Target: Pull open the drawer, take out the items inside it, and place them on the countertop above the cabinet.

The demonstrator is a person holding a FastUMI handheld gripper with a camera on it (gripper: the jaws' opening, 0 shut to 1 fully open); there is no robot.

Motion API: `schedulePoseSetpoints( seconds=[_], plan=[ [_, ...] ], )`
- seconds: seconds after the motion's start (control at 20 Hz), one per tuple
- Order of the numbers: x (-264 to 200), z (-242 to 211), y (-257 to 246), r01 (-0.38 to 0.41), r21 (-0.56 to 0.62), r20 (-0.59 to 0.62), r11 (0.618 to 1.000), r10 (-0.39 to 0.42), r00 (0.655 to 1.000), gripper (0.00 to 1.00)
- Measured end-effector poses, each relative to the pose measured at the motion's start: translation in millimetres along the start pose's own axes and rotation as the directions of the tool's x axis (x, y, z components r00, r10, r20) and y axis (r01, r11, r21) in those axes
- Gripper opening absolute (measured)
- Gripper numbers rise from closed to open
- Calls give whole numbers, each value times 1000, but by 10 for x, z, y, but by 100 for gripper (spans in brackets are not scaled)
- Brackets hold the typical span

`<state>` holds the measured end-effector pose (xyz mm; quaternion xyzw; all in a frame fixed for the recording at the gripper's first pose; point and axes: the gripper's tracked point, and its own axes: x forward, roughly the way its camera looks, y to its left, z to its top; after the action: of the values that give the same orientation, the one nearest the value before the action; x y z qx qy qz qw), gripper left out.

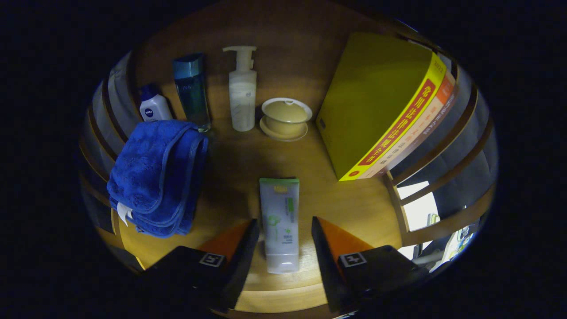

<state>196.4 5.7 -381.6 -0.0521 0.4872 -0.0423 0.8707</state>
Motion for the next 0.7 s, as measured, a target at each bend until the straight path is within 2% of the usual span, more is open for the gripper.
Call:
schedulePoseSetpoints(
  seconds=[0.2,0.35,0.5,0.7],
  plan=[
    [-448,68,73,-36,47,158,998,28,987,99],
    [-986,90,51,-45,41,293,998,31,956,99],
    [-1614,96,-28,-57,66,415,996,24,910,99],
    [-2337,-200,-222,-43,83,524,996,-7,851,99]
  ],
)
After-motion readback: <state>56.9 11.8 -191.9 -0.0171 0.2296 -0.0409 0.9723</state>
